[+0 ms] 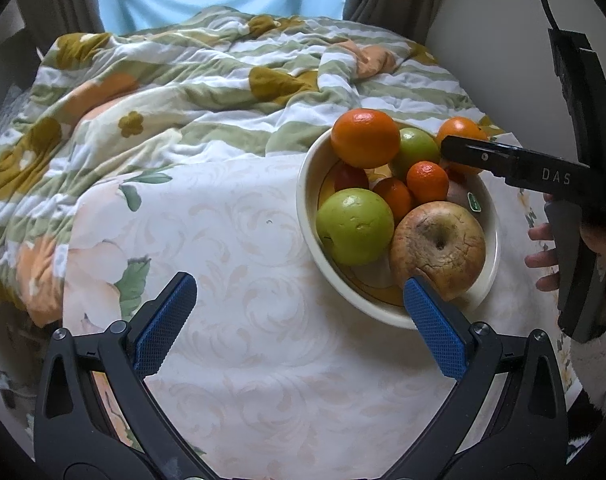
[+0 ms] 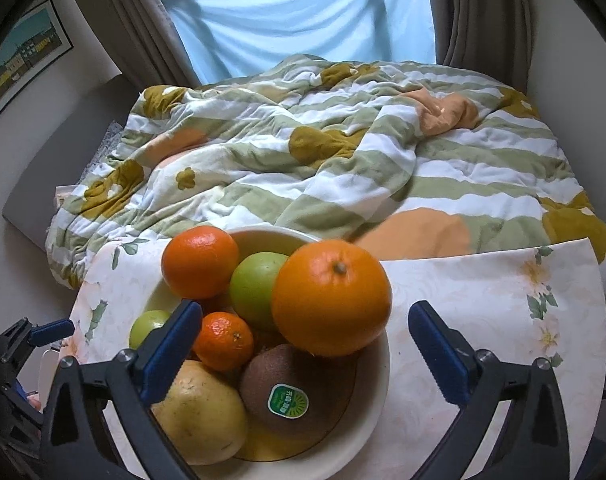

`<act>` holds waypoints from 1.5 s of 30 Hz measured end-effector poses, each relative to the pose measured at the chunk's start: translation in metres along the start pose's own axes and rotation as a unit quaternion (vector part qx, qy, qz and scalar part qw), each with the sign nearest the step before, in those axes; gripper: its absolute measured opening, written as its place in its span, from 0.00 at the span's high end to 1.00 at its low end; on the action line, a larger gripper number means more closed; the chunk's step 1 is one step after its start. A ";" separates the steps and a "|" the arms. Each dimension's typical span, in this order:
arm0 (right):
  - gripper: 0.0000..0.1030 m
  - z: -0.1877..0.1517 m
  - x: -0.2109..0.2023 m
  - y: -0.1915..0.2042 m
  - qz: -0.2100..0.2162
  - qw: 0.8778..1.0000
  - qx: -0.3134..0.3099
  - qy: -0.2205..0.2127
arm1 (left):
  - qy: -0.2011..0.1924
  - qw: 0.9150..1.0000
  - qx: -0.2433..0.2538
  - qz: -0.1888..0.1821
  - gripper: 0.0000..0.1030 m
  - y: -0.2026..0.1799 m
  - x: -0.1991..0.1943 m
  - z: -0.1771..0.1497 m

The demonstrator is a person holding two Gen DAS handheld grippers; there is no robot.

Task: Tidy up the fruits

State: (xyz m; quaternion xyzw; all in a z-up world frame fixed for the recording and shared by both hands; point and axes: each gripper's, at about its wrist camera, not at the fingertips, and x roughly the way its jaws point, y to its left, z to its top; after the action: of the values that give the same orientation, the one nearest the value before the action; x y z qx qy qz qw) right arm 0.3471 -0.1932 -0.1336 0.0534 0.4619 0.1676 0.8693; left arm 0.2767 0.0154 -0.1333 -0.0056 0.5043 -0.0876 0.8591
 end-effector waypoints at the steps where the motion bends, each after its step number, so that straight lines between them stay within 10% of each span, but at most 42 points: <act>1: 0.00 0.000 -0.001 0.000 0.001 1.000 -0.002 -0.002 | -0.002 1.000 -0.001 0.001 0.00 -0.001 -0.002 0.000; 13: 0.00 -0.004 -0.061 0.011 -0.003 0.999 -0.026 -0.041 | -0.044 0.999 -0.005 0.030 0.00 -0.017 -0.050 -0.007; 28: 0.00 -0.055 -0.215 0.046 -0.126 0.985 -0.008 -0.116 | -0.128 0.987 -0.047 0.085 0.00 -0.028 -0.176 -0.034; 45: 0.00 -0.124 -0.256 0.081 -0.200 0.972 -0.001 -0.123 | -0.161 0.982 -0.034 0.097 0.00 -0.028 -0.224 -0.089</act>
State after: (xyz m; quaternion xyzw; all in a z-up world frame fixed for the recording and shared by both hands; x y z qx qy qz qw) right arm 0.0938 -0.2121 0.0169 -0.0211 0.3528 -0.0168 0.9353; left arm 0.0887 0.0303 0.0199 0.0003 0.3602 0.0157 0.9327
